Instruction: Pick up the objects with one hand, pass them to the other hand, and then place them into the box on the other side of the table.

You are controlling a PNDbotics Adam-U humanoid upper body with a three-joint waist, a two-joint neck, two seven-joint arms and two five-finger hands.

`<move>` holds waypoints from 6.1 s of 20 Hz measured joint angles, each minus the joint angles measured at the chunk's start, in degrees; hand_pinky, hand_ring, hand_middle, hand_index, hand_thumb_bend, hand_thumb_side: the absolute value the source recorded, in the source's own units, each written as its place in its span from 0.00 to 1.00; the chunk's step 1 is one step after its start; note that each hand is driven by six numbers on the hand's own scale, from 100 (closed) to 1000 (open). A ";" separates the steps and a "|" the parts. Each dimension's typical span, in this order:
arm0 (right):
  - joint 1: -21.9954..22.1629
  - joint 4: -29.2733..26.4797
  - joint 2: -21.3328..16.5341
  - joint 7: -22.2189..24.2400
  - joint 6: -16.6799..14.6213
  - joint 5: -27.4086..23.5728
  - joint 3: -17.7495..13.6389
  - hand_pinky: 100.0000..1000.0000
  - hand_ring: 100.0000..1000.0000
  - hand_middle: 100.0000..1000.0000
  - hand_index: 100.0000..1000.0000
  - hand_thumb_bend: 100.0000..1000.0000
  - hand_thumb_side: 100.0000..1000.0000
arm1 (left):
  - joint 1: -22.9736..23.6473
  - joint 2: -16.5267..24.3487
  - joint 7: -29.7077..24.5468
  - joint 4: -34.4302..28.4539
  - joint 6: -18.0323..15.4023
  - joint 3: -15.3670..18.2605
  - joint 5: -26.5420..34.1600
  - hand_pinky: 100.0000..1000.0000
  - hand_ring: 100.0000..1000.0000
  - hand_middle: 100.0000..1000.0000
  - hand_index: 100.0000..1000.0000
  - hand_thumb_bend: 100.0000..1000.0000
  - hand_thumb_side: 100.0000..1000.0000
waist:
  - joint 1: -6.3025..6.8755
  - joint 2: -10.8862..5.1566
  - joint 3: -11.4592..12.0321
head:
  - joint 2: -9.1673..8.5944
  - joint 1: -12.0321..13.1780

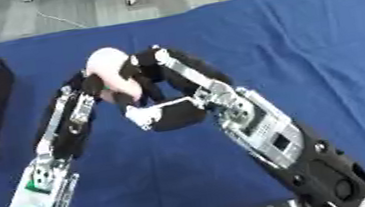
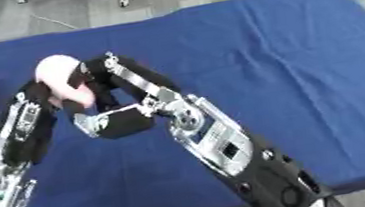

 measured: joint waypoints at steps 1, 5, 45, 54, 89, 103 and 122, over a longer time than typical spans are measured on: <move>0.00 0.11 0.00 0.01 0.01 0.00 0.00 0.33 0.07 0.06 0.22 0.00 0.00 | -0.01 0.00 0.23 0.01 0.08 -0.02 0.21 0.58 0.36 0.34 0.53 0.00 0.64 | 0.00 0.02 -0.02 | 0.00 0.01; 0.00 0.20 0.00 0.25 0.15 0.01 0.00 0.32 0.07 0.07 0.24 0.00 0.00 | -0.06 -0.20 1.27 0.02 0.37 -0.36 1.15 0.48 0.24 0.20 0.39 0.00 0.61 | 0.00 0.03 -0.05 | 0.00 0.12; 2.39 -2.64 0.67 -6.33 -1.09 12.43 -3.88 0.36 0.13 0.26 0.48 0.14 0.33 | -0.44 -0.51 9.21 0.04 1.88 -1.37 0.73 0.41 0.15 0.09 0.29 0.00 0.60 | 0.08 0.29 -0.69 | 0.00 1.09; 2.59 -2.68 0.67 -6.10 -1.31 12.42 -4.08 0.38 0.16 0.38 0.65 0.34 0.55 | -0.44 -0.51 9.49 0.05 2.09 -1.34 1.66 0.41 0.15 0.09 0.30 0.00 0.60 | 0.08 0.30 -0.73 | 0.01 1.28; 3.97 -3.84 0.60 -5.14 -3.14 13.43 -4.58 0.40 0.19 0.48 0.76 0.33 0.55 | -3.14 11.41 27.20 3.07 2.43 12.80 11.53 0.41 0.15 0.09 0.29 0.00 0.60 | 1.04 -0.80 -0.68 | -4.23 14.56; 4.30 -3.31 0.07 -3.13 -3.31 13.63 -4.52 0.40 0.19 0.47 0.76 0.32 0.55 | -9.56 28.80 35.12 26.48 12.89 17.12 -8.87 0.41 0.12 0.05 0.28 0.00 0.32 | 1.31 -1.08 -1.80 | -5.76 16.70; 4.42 -2.99 0.05 -2.38 -3.38 13.72 -4.54 0.40 0.19 0.47 0.76 0.31 0.54 | -9.12 31.60 14.77 31.22 23.40 20.60 -51.20 0.84 0.80 0.83 0.90 0.27 0.67 | 1.54 -1.08 -2.14 | -6.11 15.40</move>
